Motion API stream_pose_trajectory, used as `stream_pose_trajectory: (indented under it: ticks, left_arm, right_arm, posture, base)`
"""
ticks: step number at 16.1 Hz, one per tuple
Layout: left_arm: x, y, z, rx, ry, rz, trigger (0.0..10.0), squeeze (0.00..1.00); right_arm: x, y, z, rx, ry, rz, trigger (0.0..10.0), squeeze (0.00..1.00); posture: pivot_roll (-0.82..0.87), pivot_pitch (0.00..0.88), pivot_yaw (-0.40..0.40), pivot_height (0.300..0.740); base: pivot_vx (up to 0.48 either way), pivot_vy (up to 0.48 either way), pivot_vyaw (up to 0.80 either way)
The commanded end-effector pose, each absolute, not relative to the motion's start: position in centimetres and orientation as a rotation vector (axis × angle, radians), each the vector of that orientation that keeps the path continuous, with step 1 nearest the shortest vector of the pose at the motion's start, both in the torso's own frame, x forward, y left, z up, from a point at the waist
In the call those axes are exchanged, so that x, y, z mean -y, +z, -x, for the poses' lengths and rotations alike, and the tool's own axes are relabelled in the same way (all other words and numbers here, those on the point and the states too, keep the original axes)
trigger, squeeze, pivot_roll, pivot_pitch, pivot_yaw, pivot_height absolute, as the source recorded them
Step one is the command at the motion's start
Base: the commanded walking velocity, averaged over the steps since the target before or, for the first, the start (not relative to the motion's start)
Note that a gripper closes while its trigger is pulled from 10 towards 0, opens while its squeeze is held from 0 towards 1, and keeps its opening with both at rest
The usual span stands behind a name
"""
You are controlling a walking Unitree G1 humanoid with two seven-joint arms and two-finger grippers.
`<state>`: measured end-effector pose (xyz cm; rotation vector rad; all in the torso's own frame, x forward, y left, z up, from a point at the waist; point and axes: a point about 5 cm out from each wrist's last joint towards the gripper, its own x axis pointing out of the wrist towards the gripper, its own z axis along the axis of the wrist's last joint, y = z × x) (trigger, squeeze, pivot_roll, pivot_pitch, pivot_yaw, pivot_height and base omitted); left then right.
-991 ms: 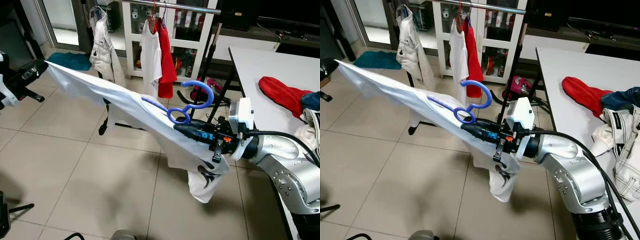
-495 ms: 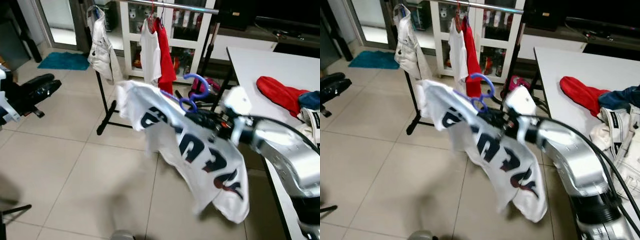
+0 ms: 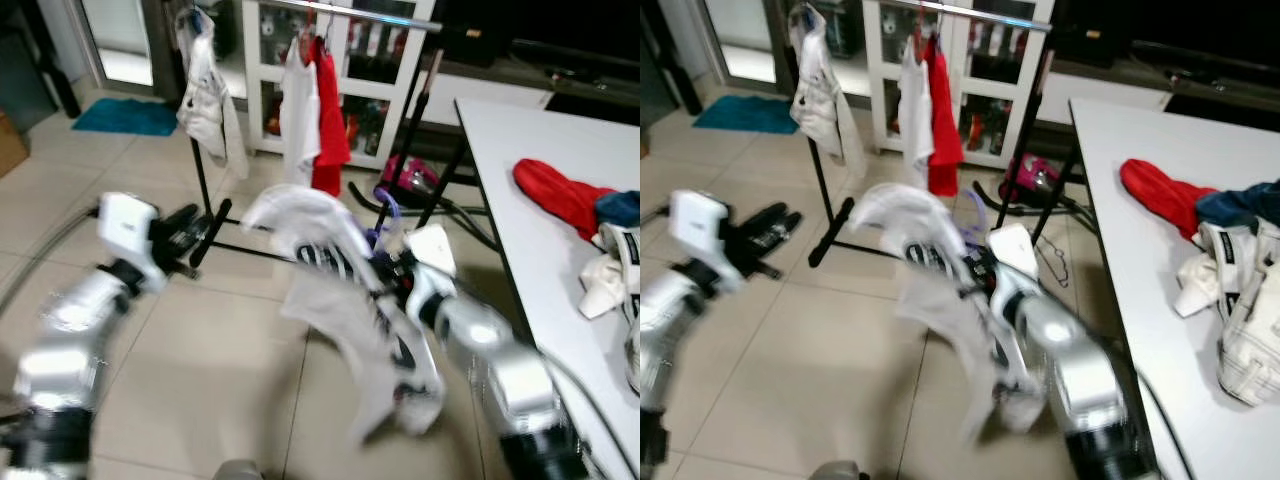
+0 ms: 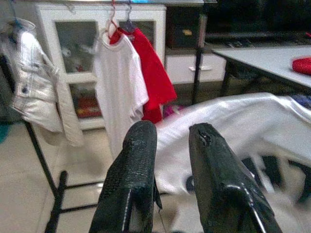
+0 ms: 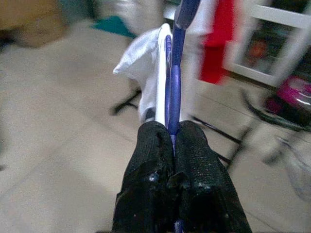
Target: Hang hanger
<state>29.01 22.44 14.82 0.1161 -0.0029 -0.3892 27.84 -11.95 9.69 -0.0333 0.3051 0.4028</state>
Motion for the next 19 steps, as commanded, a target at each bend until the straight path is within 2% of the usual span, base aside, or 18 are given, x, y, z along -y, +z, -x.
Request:
stream_pose_trajectory:
  ticks: [1, 2, 4, 7, 12, 14, 19]
  left_arm:
    - [-21.9, 15.0, -28.9, 0.020, -0.360, -0.157, 10.0, 0.00]
    - [-21.2, 13.3, -28.1, -0.011, -0.305, -0.110, 10.0, 0.00]
    - [-20.5, 11.5, -26.5, -0.046, -0.257, -0.072, 10.0, 0.00]
    - [-20.5, 10.4, -25.3, -0.080, -0.171, -0.067, 10.0, 0.00]
    - [-20.2, 11.2, -25.6, -0.050, -0.139, -0.062, 10.0, 0.00]
    - [-20.3, 11.6, -25.9, -0.040, -0.137, -0.066, 10.0, 0.00]
    - [-19.7, 12.1, -26.3, -0.032, -0.184, -0.082, 10.0, 0.00]
  right_arm:
    - [12.8, 9.6, -27.9, -0.281, 0.325, 0.046, 10.0, 0.00]
    - [13.5, 8.1, -27.2, -0.304, 0.236, 0.020, 10.0, 0.00]
    - [14.5, 6.9, -26.4, -0.304, 0.172, 0.101, 10.0, 0.00]
    - [14.8, 6.2, -26.1, -0.302, 0.119, 0.013, 10.0, 0.00]
    - [13.7, 7.2, -27.8, -0.229, 0.119, 0.025, 10.0, 0.00]
    - [13.5, 7.6, -28.2, -0.214, 0.118, 0.011, 10.0, 0.00]
    - [12.9, 8.8, -28.8, -0.153, 0.097, -0.039, 10.0, 0.00]
  posture:
    - [0.13, 0.000, -0.086, 0.740]
    - [0.12, 0.000, -0.082, 0.740]
    - [0.11, 0.000, -0.081, 0.740]
    - [0.13, 0.000, -0.095, 0.740]
    - [0.14, 0.000, -0.101, 0.740]
    - [0.14, 0.000, -0.099, 0.740]
    - [0.14, 0.000, -0.080, 0.740]
  base:
    - [0.000, 0.000, 0.00]
    - [0.000, 0.000, 0.00]
    - [0.159, 0.000, 0.00]
    - [0.370, 0.000, 0.00]
    - [0.407, 0.000, 0.00]
    - [0.437, 0.000, 0.46]
    - [0.473, 0.000, 0.13]
